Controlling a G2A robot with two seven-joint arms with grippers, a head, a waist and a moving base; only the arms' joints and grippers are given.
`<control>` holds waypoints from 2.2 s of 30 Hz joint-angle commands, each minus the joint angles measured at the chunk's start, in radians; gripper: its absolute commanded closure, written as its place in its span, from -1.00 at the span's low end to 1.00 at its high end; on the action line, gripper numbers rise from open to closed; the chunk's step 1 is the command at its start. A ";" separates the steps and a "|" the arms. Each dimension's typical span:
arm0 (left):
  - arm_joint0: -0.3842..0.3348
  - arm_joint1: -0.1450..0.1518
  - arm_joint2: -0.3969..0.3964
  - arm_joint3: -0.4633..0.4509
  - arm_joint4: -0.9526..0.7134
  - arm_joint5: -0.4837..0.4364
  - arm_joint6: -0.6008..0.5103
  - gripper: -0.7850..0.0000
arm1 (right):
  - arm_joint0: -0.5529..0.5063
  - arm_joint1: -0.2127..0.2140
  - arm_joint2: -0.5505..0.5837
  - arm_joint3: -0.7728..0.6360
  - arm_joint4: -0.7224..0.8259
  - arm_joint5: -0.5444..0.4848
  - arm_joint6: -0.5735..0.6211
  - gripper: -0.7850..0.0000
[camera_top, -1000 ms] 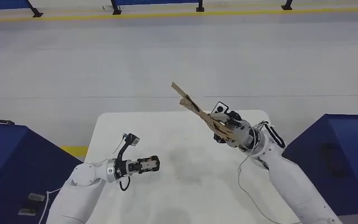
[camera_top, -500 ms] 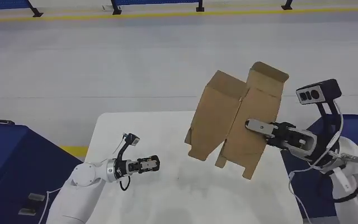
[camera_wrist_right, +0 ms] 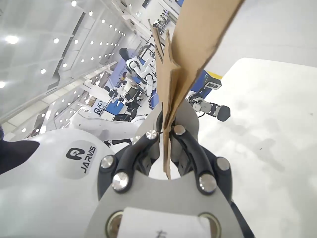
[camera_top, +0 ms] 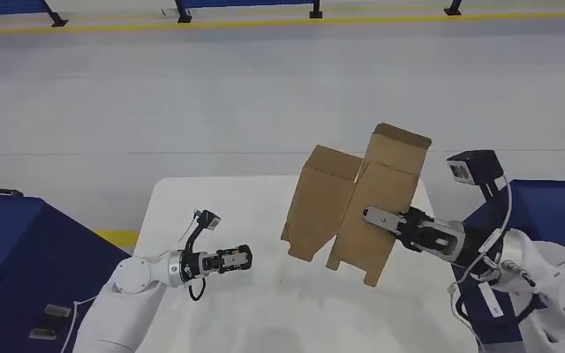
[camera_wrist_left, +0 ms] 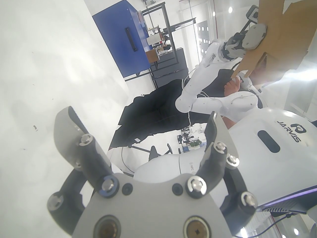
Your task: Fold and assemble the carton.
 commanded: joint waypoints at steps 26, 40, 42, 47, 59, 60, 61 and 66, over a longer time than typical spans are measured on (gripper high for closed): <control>0.000 0.000 0.000 0.000 0.000 0.000 0.000 -1.00 | 0.058 0.020 0.075 0.000 -1.634 -0.639 -0.722 1.00; 0.000 0.000 0.000 0.000 0.000 0.000 0.000 -1.00 | 0.048 0.021 0.058 0.019 -1.637 -0.672 -0.711 1.00; 0.000 0.000 0.000 0.000 0.000 0.000 0.000 -1.00 | 0.077 0.027 0.022 0.004 -1.717 -0.728 -0.723 1.00; 0.000 0.000 0.000 0.000 0.000 0.000 0.000 -1.00 | 0.221 0.045 -0.210 0.000 -2.136 -0.857 -0.959 1.00; 0.000 0.000 0.000 0.000 0.000 0.000 0.000 -1.00 | 0.185 0.090 -0.619 0.000 -3.140 -0.448 -1.505 1.00; 0.000 0.000 0.000 0.000 0.000 0.000 0.000 -1.00 | 0.178 0.091 -0.614 0.000 -3.142 -0.442 -1.500 1.00; 0.000 0.000 0.000 0.000 0.000 0.000 0.000 -1.00 | 0.174 0.091 -0.608 0.000 -3.139 -0.433 -1.499 1.00; 0.000 0.000 0.000 0.000 0.000 0.000 0.000 -1.00 | 0.168 0.090 -0.560 0.000 -3.043 -0.413 -1.508 1.00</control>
